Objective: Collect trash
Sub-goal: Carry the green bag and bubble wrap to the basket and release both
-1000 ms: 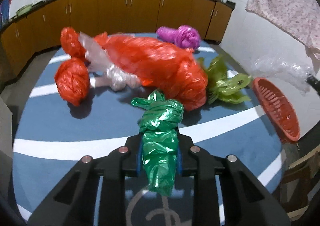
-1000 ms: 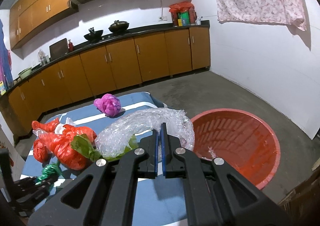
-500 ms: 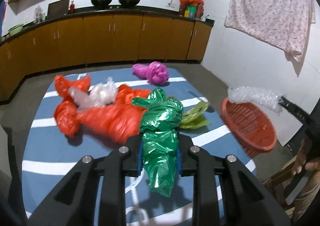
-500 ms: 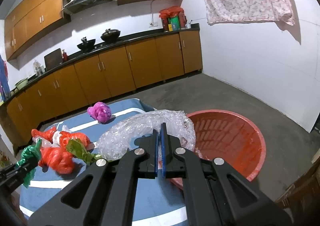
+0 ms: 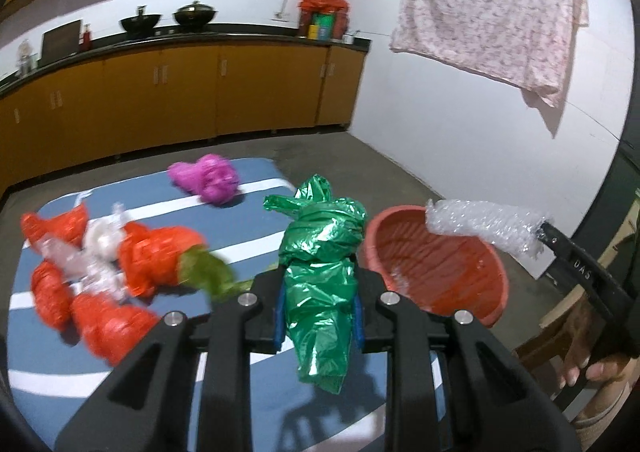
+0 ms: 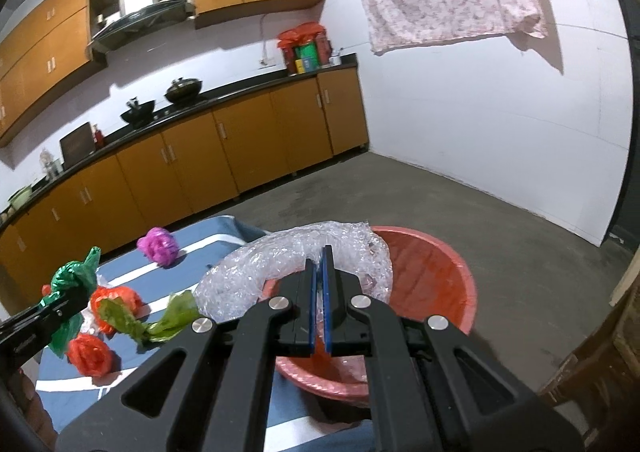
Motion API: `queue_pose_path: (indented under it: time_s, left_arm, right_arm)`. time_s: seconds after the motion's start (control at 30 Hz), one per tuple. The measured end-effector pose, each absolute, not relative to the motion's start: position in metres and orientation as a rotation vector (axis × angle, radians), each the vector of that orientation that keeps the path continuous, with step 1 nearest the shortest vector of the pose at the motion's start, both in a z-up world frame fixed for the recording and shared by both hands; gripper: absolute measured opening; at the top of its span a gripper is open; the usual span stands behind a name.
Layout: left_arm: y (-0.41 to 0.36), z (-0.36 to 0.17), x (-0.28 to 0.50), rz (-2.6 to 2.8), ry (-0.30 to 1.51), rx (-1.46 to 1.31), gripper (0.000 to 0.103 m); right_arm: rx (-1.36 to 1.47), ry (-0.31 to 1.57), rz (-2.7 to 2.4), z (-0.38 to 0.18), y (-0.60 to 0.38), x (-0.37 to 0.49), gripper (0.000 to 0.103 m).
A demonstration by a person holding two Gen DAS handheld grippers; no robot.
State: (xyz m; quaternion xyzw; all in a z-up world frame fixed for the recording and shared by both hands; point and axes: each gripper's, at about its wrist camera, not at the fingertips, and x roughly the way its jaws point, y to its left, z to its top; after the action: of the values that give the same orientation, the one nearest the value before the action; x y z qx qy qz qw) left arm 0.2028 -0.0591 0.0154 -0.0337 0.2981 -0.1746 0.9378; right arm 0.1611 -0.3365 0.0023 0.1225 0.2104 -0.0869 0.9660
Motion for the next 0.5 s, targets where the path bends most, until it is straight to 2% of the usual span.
queue_pose_path:
  time_s: [0.5]
  left_arm:
    - [-0.151,-0.002,0.249,-0.528,0.642,-0.037,0.025]
  right_arm:
    - [0.293,0.407,-0.264,-0.003,-0.379,0.172,0.003]
